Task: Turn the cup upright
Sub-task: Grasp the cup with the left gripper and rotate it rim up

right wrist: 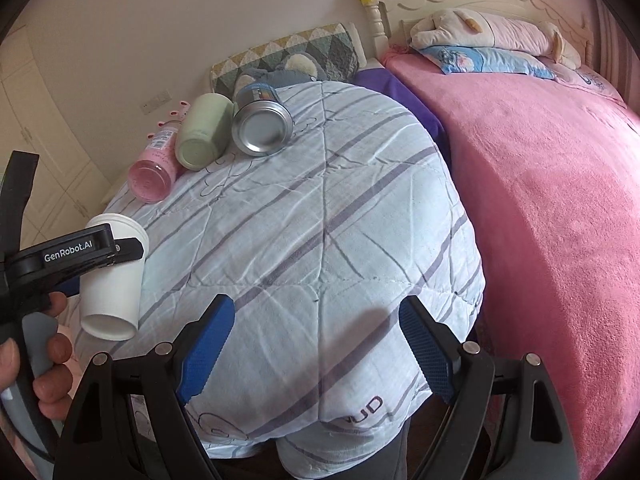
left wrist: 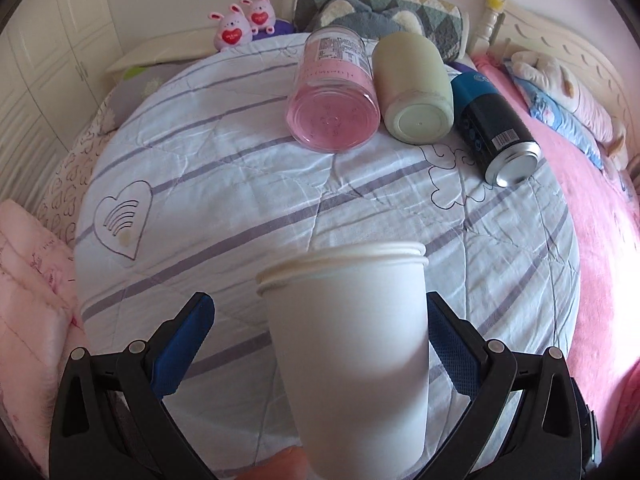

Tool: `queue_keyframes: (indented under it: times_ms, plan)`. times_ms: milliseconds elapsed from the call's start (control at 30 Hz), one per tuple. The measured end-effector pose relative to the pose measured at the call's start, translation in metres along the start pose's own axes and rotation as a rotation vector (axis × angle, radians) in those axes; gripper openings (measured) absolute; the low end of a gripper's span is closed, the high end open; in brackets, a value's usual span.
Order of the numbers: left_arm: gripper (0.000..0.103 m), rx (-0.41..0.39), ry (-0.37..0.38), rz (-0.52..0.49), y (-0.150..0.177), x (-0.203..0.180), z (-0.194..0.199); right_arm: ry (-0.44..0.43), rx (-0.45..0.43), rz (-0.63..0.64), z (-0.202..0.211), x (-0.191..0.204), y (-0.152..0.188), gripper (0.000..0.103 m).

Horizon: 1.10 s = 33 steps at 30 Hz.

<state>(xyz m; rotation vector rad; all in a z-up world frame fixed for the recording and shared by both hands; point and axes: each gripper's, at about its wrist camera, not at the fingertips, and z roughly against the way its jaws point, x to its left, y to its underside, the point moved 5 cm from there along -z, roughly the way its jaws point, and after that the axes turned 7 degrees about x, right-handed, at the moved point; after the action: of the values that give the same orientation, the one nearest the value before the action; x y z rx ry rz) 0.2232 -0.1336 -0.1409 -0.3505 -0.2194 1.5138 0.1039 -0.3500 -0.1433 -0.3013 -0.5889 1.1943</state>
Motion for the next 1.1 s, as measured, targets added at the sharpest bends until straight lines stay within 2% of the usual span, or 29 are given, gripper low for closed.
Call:
queue_keyframes:
  times_ms: [33,133,200,467,567,600,833,1100]
  plan:
    - [0.102,0.002,0.007,-0.003,-0.001,0.000,-0.001,-0.001,0.000,0.000,0.000,0.001,-0.001,0.085]
    - [0.086,0.014,0.026,-0.014,-0.002,-0.002,-0.005,-0.004,-0.004,0.008,0.000,0.005,-0.005,0.085]
    - [0.079,0.030,0.051,-0.020,-0.003,-0.003,-0.007,-0.002,-0.008,0.011,0.001,0.007,-0.006,0.085]
    - [0.076,-0.041,0.088,-0.079,-0.008,-0.004,0.015,0.009,-0.020,0.017,0.008,0.014,-0.009,0.085]
    - [0.075,-0.108,0.084,-0.135,-0.008,-0.008,0.031,0.009,-0.026,0.023,0.011,0.017,-0.008,0.085]
    - [0.071,-0.123,0.083,-0.145,-0.008,-0.009,0.035,0.011,-0.029,0.026,0.013,0.019,-0.008,0.085]
    - [0.071,-0.194,0.066,-0.213,-0.010,-0.017,0.052,0.010,-0.044,0.041,0.022,0.028,-0.005,0.085]
    - [0.071,-0.294,0.048,-0.277,0.005,-0.025,0.069,0.013,-0.049,0.039,0.026,0.027,-0.002,0.086]
